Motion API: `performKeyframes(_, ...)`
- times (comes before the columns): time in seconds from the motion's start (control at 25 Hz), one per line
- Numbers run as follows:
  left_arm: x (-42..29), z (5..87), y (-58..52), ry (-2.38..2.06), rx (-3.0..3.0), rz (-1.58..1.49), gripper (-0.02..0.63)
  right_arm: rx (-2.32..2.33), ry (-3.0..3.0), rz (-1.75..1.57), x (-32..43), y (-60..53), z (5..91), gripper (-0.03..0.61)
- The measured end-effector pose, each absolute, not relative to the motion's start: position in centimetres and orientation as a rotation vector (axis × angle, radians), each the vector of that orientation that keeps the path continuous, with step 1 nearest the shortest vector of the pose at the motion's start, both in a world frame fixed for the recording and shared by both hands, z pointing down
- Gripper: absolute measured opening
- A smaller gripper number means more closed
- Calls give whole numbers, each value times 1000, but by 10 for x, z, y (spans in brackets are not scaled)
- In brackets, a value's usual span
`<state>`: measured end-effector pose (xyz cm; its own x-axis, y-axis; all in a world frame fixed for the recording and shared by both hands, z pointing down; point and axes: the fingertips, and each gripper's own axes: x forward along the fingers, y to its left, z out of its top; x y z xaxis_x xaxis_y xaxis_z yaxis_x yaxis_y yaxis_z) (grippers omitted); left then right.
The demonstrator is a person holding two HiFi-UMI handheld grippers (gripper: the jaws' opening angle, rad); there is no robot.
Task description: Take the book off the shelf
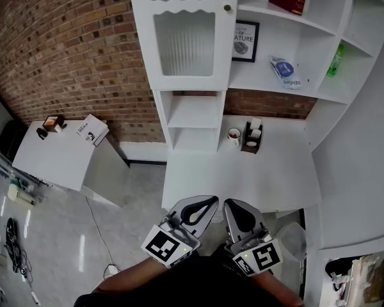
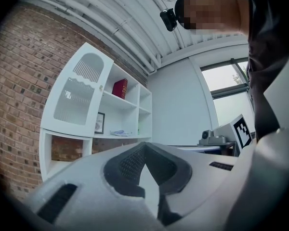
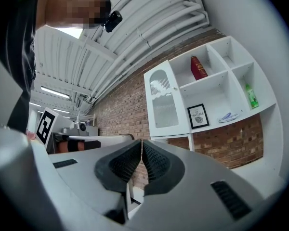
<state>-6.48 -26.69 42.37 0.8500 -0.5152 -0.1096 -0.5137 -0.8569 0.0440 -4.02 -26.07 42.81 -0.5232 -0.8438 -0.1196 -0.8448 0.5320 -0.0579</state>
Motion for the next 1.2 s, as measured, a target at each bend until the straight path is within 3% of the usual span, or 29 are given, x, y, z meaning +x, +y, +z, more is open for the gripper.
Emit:
performKeyframes(0.72,87,398,-375,-979,3016,-246,5,-1368,2679,95,121,-371,400,20)
performKeyframes(1.2,133,378,-435,-1021,3035,-282,5,-1326,2666,146,177,-420,386,20)
